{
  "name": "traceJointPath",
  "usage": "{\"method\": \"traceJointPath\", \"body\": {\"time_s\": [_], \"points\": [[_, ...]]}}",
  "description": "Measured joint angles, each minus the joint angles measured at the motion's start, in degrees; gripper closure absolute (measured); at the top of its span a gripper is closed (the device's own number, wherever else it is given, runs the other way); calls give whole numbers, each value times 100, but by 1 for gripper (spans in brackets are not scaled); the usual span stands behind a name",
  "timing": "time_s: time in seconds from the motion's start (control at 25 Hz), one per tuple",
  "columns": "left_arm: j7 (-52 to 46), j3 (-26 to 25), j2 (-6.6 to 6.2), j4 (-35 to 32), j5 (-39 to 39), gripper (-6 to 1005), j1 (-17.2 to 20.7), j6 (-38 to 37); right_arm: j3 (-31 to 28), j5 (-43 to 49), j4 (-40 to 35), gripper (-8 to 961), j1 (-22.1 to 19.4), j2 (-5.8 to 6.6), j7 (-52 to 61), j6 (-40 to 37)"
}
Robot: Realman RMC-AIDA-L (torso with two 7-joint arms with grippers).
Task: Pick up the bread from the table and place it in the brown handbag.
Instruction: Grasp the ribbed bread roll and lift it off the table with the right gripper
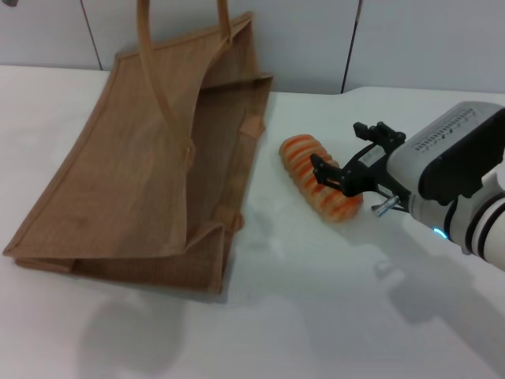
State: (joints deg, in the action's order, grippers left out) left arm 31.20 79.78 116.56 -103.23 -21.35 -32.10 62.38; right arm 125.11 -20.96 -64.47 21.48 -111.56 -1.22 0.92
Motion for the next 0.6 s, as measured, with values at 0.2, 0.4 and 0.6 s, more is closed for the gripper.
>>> {"method": "traceJointPath", "body": {"time_s": [0.2,0.4,0.6], "points": [[-5,0,3,-61,1,879,4,89,35,2,-344,88,-13,6,-140,530],[-13,2,13,-115,4,879,14,140,24,-34,-395,89,16,-30,-295,821],[-32,9,12,-125,-12,879,34,143,-26,-53,-340,90,122,-46,-296,1123]]}}
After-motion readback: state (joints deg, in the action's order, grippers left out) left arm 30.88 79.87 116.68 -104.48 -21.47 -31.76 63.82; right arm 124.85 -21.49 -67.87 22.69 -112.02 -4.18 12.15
